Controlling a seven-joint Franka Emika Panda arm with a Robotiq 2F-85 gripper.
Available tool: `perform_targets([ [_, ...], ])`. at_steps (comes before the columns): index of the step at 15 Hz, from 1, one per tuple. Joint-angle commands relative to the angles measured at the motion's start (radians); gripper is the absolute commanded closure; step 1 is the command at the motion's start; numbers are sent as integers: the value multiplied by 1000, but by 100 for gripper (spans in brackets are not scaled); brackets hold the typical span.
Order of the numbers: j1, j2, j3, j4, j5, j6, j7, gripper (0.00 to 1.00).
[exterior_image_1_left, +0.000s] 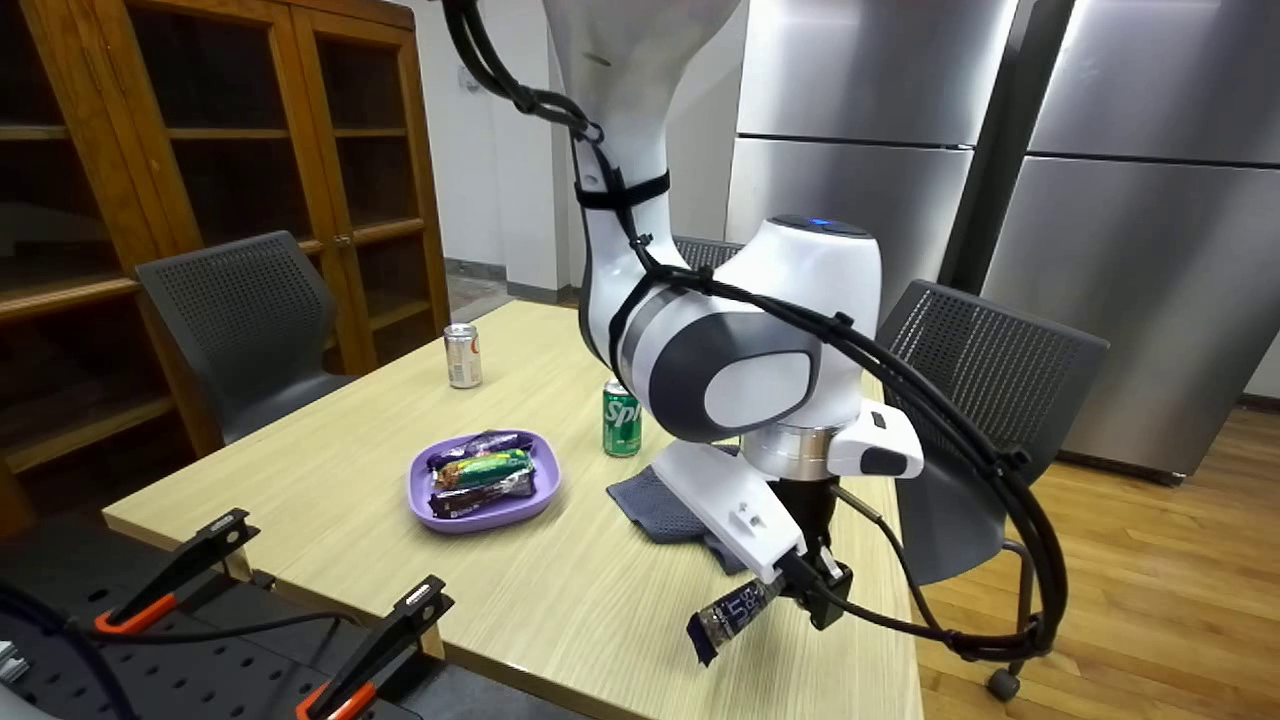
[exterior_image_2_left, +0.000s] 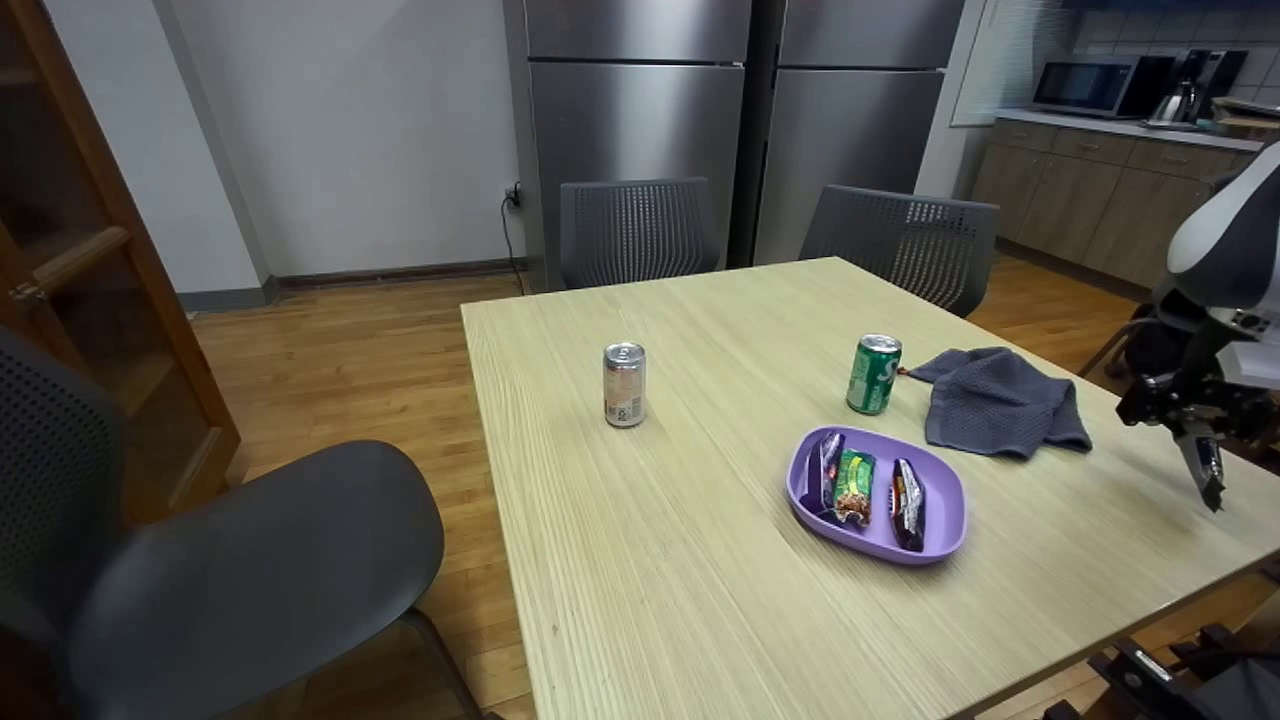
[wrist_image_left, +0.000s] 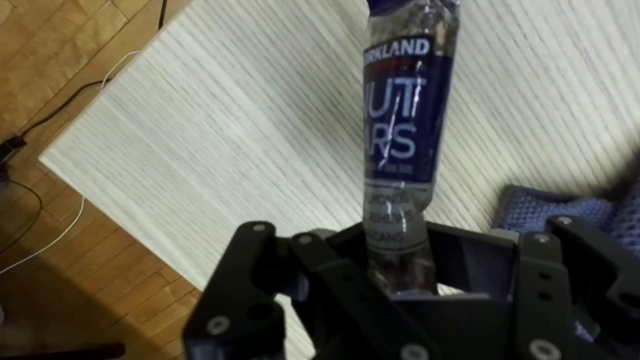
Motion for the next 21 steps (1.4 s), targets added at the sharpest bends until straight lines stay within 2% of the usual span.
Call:
perform_targets([
  [1, 9, -87, -4, -96, -23, 23, 4, 100],
  [11, 126, -198, -29, -233, -17, 47, 43, 100],
  [21, 258, -248, -22, -289, 2, 25, 118, 100],
])
